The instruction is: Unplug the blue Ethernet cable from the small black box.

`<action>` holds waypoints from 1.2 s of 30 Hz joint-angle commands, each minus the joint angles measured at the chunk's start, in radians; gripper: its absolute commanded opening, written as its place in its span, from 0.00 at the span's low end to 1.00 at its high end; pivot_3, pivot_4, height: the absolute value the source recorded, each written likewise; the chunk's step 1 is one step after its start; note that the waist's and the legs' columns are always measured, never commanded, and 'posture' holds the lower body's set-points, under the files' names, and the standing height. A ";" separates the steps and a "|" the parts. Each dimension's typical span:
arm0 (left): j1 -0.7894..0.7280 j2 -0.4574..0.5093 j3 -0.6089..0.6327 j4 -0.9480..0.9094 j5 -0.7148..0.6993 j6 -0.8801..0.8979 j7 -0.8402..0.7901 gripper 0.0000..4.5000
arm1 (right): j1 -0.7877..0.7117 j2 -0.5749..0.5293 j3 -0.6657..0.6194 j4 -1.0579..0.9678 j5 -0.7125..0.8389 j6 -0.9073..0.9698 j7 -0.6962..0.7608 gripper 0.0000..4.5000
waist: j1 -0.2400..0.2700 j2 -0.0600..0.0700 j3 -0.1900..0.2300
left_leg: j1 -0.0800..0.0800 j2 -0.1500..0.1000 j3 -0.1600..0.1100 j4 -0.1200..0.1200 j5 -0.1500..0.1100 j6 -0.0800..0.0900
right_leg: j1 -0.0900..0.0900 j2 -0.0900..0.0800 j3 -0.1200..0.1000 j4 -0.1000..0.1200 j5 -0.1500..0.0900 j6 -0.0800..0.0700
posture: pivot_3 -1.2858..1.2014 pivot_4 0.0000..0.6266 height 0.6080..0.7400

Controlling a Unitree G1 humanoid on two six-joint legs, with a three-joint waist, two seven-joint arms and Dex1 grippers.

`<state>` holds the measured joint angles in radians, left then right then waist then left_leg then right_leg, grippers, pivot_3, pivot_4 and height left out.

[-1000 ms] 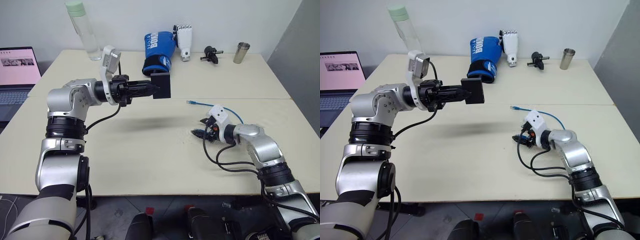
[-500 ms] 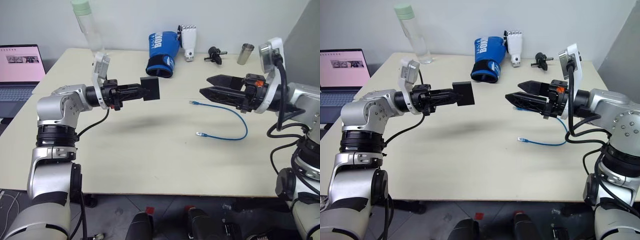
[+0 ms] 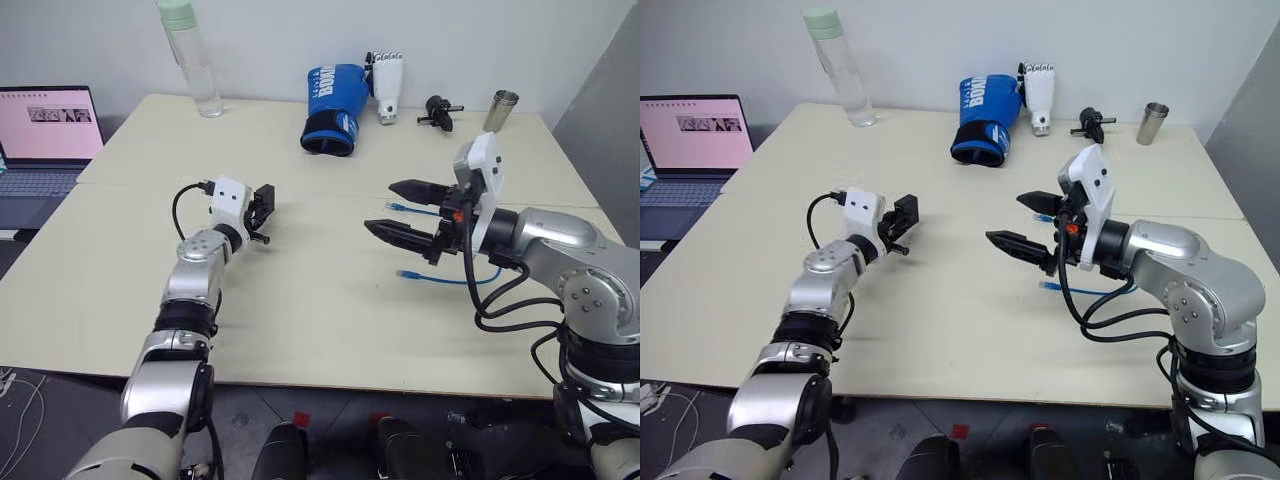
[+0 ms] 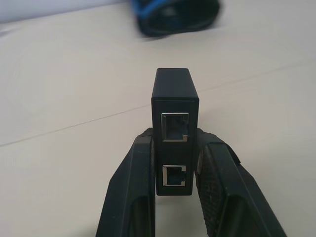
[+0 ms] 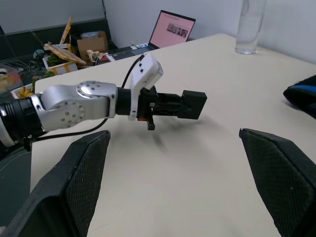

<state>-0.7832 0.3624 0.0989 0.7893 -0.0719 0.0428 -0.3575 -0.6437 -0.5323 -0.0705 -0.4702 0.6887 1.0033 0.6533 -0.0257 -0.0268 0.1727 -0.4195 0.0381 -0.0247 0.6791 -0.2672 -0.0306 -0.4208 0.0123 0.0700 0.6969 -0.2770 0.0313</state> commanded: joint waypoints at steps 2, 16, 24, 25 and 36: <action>-0.034 -0.033 0.016 0.075 0.006 -0.128 0.052 0.17 | 0.007 -0.015 -0.003 -0.020 0.011 -0.033 0.002 0.98 | 0.000 0.000 0.000 | 0.000 0.000 0.000 0.000 0.000 0.000 | 0.000 0.000 0.000 0.000 0.000 0.000 | 0.52 0.24 1.00; -0.034 -0.046 0.029 0.215 0.003 -0.245 0.067 0.17 | 0.086 -0.086 0.004 0.059 -0.041 0.005 -0.055 0.98 | -0.001 0.000 0.000 | 0.002 -0.001 0.000 0.000 0.000 0.000 | 0.001 0.000 0.000 0.001 0.000 0.000 | 0.52 0.24 1.00; -0.003 -0.039 0.039 0.194 -0.008 -0.243 0.033 0.56 | 0.087 -0.087 0.013 0.064 -0.053 -0.006 -0.065 1.00 | -0.001 0.000 0.000 | 0.001 -0.001 0.000 0.000 0.000 0.000 | 0.001 0.000 0.000 0.000 0.000 0.000 | 0.52 0.24 1.00; 0.002 -0.036 0.040 0.178 -0.011 -0.236 0.030 0.60 | 0.089 -0.087 0.013 0.064 -0.055 -0.005 -0.068 1.00 | -0.001 0.000 0.000 | 0.001 -0.001 0.000 0.000 0.000 0.000 | 0.001 0.000 0.000 0.000 0.000 0.000 | 0.52 0.24 1.00; 0.162 0.123 -0.012 -0.479 -0.082 0.279 -0.181 0.99 | 0.145 -0.130 -0.054 -0.016 -0.018 0.054 -0.094 1.00 | -0.004 0.000 0.000 | 0.001 -0.001 -0.001 -0.001 0.000 0.000 | 0.001 0.000 0.000 0.000 0.000 0.000 | 0.52 0.24 1.00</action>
<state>-0.6413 0.4419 0.0984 0.4782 -0.1222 0.1990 -0.4825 -0.5025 -0.6418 -0.0722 -0.4319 0.6506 1.0488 0.5653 -0.0294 -0.0268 0.1725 -0.4183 0.0376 -0.0255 0.6780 -0.2668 -0.0308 -0.4197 0.0122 0.0699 0.6973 -0.2771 0.0313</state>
